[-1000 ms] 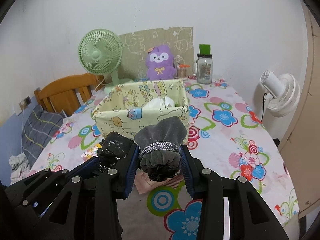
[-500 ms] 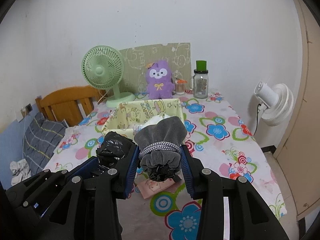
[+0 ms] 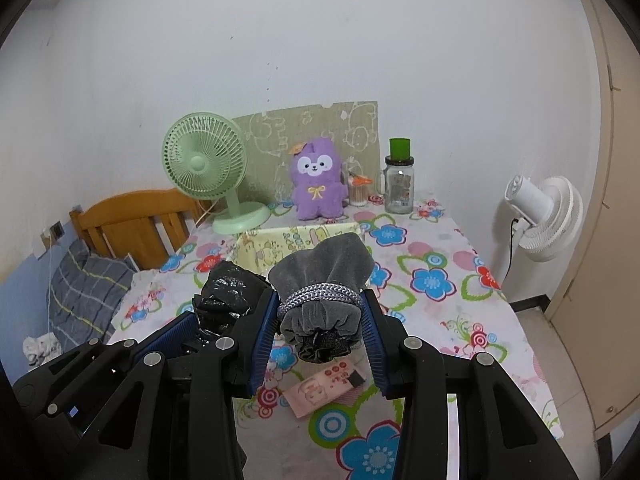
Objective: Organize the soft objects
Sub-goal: 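Lift the black bag and grey sock and carry them over the box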
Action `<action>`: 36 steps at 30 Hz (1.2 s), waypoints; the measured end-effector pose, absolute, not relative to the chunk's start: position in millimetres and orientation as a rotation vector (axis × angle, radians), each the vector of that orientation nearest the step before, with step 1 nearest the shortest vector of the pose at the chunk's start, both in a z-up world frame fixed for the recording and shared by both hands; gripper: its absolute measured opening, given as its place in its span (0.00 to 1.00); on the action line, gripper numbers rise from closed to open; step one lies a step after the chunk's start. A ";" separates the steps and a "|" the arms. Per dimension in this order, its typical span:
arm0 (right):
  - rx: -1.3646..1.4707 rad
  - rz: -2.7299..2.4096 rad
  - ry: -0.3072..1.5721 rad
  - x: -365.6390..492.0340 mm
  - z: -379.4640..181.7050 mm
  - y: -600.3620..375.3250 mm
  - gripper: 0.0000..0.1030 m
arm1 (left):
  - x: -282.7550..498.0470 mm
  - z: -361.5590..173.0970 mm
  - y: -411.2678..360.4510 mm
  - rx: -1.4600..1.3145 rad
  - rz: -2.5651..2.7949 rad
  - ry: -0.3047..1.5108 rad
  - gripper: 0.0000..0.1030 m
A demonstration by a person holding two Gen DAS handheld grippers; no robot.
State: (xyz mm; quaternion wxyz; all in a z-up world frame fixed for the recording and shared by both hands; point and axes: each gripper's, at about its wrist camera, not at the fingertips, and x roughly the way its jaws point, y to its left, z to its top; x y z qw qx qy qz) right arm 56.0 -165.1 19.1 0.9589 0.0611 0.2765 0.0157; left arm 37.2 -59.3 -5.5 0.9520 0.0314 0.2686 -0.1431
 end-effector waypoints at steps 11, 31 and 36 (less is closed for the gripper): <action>0.127 0.037 0.561 80.7 26.7 -163.6 0.43 | 56.9 2.4 -57.8 0.081 -0.288 0.536 0.25; 0.134 0.068 0.585 154.8 20.7 -165.2 0.43 | 123.4 1.1 -59.4 0.077 -0.283 0.560 0.25; 0.121 0.077 0.597 174.3 17.6 -161.9 0.43 | 142.3 -2.7 -57.5 0.071 -0.283 0.574 0.25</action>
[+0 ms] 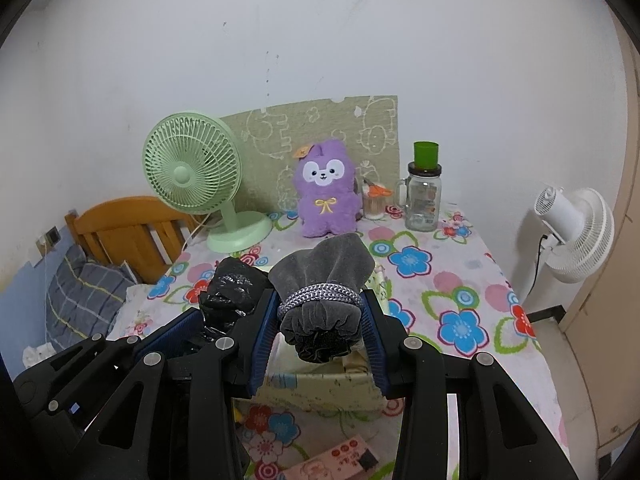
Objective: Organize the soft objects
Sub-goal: 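Lift the black bag and grey sock and carry them over the box, then open both grippers to drop the black bag and sock into the box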
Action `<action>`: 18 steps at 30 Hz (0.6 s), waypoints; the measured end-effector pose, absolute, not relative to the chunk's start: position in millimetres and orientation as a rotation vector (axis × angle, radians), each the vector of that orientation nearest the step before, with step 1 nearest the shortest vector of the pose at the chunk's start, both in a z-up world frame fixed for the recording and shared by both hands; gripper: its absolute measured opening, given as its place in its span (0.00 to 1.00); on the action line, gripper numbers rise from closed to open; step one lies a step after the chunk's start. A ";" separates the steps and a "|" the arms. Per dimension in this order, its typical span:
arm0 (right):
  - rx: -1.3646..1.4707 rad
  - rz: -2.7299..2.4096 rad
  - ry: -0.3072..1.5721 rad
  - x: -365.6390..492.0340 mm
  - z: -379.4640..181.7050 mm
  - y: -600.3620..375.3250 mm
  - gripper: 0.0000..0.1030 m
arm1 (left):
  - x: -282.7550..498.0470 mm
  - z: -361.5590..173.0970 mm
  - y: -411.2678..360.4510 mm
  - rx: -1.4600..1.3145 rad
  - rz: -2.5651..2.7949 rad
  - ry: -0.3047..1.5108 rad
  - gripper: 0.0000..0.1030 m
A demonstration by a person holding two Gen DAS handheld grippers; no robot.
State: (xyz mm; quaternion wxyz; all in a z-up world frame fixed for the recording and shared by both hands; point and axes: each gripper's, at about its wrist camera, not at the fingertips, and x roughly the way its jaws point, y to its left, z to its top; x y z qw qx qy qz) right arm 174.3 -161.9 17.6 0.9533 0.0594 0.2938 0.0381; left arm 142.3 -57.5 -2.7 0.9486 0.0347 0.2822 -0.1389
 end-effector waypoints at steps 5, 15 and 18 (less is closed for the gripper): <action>0.121 0.079 0.610 192.4 12.0 -161.1 0.43 | 160.2 -8.0 -57.9 0.067 -0.285 0.590 0.25; 0.136 0.114 0.630 219.8 -1.8 -167.4 0.43 | 198.9 -25.0 -59.0 0.036 -0.291 0.655 0.27; 0.136 0.119 0.638 226.2 -6.6 -167.3 0.43 | 207.7 -31.9 -58.3 0.032 -0.286 0.674 0.30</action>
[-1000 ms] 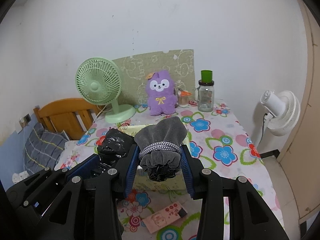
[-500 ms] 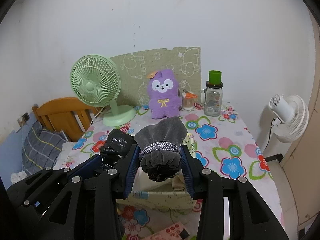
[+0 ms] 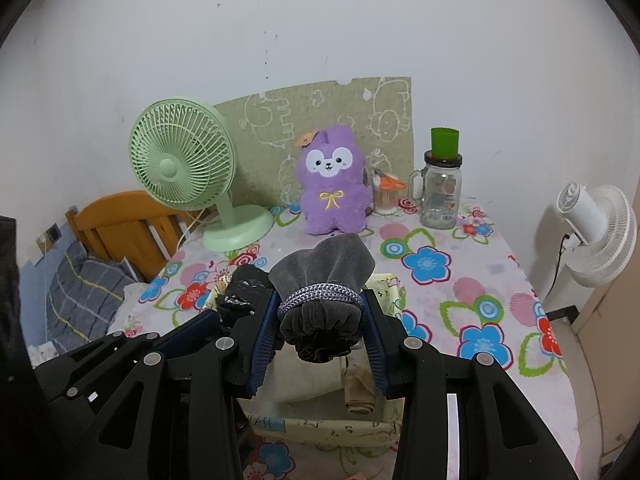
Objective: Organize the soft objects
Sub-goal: 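Open both grippers to drop the black bag and sock into the box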
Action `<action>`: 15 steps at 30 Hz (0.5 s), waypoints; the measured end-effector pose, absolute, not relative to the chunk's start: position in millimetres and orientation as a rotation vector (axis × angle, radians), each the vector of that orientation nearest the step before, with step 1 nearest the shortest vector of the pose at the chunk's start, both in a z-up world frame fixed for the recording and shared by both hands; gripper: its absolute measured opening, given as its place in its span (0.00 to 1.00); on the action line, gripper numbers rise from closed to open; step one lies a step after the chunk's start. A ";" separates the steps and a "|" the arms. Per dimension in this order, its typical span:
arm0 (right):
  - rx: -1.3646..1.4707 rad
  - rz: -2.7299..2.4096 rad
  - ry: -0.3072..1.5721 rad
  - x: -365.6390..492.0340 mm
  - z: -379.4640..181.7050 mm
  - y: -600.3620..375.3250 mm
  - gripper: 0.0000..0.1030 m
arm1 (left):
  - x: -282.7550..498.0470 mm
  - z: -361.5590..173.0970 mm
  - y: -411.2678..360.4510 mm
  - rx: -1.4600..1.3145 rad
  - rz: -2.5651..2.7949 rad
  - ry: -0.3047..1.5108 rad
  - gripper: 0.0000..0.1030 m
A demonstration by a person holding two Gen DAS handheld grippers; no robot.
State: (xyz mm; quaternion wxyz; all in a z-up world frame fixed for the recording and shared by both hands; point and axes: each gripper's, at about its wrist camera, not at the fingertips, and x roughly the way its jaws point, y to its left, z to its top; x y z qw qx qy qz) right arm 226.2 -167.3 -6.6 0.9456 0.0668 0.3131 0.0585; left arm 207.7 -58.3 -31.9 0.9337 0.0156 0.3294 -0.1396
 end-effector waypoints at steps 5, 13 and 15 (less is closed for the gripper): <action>0.137 0.133 0.661 237.2 -15.2 -165.3 0.43 | 222.2 -45.7 -54.7 0.020 -0.267 0.714 0.57; 0.134 0.147 0.694 252.7 -28.3 -160.1 0.43 | 228.4 -56.9 -52.4 0.029 -0.261 0.752 0.89; 0.135 0.156 0.701 256.4 -32.2 -157.6 0.43 | 229.8 -59.8 -51.0 0.038 -0.254 0.761 0.90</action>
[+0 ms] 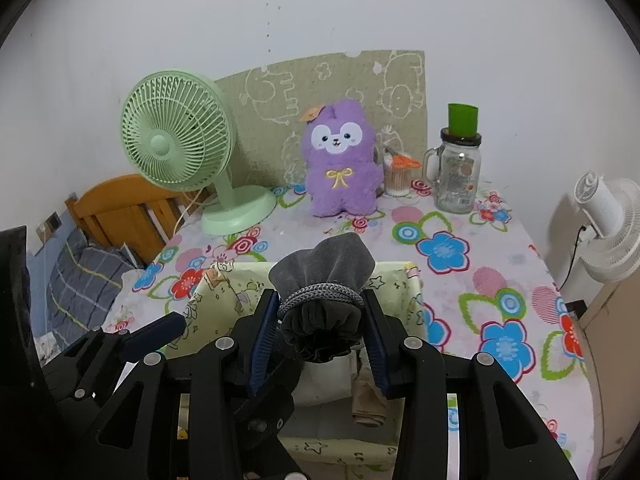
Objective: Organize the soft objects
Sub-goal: 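Open both grippers to drop the black bag and sock into the box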
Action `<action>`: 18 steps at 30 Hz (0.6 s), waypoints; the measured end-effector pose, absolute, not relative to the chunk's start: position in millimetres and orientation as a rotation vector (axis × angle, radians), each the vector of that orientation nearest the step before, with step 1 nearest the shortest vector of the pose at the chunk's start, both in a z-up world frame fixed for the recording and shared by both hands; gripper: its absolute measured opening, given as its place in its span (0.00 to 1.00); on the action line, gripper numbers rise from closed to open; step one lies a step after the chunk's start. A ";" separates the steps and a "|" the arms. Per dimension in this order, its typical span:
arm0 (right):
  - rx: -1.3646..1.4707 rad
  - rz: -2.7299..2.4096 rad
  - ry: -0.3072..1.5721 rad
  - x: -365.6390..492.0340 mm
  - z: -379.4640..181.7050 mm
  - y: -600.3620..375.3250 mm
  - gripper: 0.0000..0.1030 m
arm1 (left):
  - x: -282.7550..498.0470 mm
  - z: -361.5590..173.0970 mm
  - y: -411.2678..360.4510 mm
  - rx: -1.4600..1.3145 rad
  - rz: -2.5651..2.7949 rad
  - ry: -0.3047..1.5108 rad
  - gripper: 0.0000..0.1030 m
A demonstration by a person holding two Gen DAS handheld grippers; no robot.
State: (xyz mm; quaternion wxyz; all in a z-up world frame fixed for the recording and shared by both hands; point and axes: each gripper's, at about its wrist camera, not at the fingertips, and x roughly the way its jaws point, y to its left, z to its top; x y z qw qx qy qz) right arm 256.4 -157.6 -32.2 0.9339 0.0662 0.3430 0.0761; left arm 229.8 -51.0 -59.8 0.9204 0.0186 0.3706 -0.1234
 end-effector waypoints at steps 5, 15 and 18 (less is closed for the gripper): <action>0.161 0.188 0.717 265.5 -40.9 -152.5 0.45 | 233.6 -66.2 -44.7 0.049 -0.238 0.776 0.93; 0.143 0.150 0.699 264.2 -39.5 -146.5 0.81 | 235.1 -65.7 -36.4 0.044 -0.222 0.769 0.93; 0.143 0.149 0.708 261.2 -37.9 -146.9 0.81 | 229.8 -61.6 -37.1 0.054 -0.222 0.751 0.93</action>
